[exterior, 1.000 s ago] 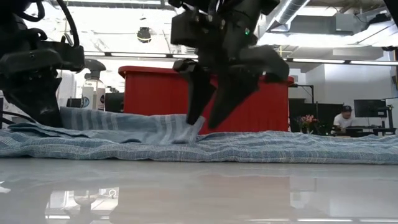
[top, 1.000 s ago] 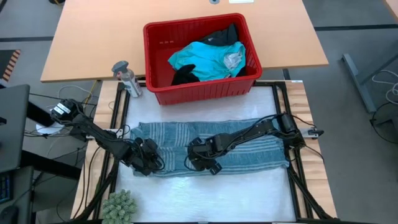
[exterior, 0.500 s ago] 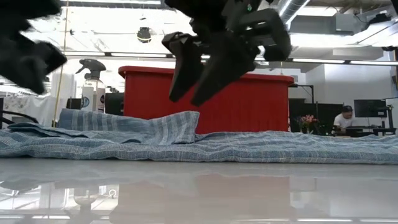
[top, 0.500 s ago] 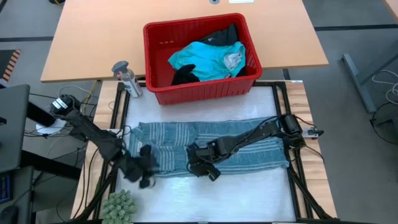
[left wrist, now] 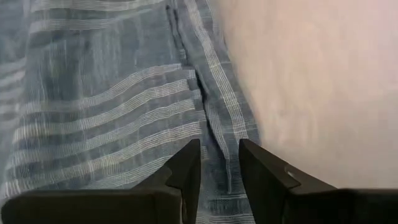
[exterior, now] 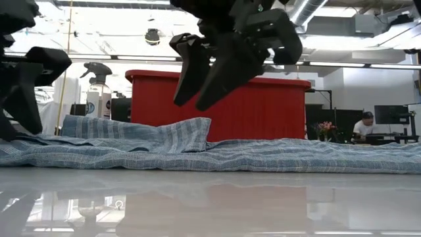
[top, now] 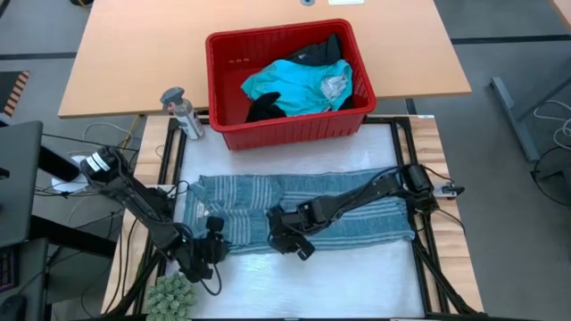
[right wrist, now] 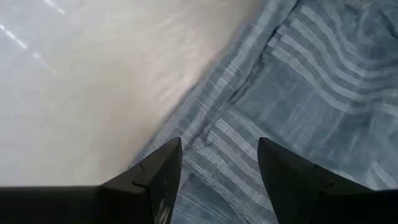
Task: Fold Laundry from Bin
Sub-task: Fold the patterned blue shirt
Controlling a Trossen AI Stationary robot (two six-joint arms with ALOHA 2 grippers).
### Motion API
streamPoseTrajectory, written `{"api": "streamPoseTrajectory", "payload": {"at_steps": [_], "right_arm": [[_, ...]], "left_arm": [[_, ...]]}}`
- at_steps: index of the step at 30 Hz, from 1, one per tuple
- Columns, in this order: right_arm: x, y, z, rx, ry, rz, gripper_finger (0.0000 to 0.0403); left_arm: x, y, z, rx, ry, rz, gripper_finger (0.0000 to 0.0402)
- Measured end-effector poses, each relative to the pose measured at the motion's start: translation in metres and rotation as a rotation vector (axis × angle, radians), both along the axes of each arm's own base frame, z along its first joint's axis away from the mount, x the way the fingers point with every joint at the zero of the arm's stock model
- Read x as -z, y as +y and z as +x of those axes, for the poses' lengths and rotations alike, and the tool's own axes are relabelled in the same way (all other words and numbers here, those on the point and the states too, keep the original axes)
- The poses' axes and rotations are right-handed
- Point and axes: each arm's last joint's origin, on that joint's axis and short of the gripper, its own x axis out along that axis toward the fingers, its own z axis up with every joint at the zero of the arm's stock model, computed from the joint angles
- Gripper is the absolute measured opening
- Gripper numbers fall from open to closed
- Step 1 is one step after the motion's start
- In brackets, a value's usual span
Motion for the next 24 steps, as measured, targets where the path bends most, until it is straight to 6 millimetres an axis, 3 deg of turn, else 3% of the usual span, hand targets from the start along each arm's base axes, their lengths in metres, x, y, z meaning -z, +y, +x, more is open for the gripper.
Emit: {"api": "streamPoseTrajectory", "payload": {"at_steps": [7, 17, 24], "right_arm": [[0.000, -0.002, 0.001, 0.005, 0.001, 0.001, 0.0234], [0.000, -0.002, 0.000, 0.024, 0.006, 0.014, 0.0234], [0.001, 0.001, -0.001, 0.019, 0.011, 0.017, 0.0234]], "left_arm": [[0.017, 0.007, 0.007, -0.124, 0.113, -0.014, 0.0096], [-0.019, -0.001, 0.023, -0.151, 0.130, 0.033, 0.0008], [-0.023, -0.003, 0.026, -0.176, 0.119, 0.005, 0.0004]]}}
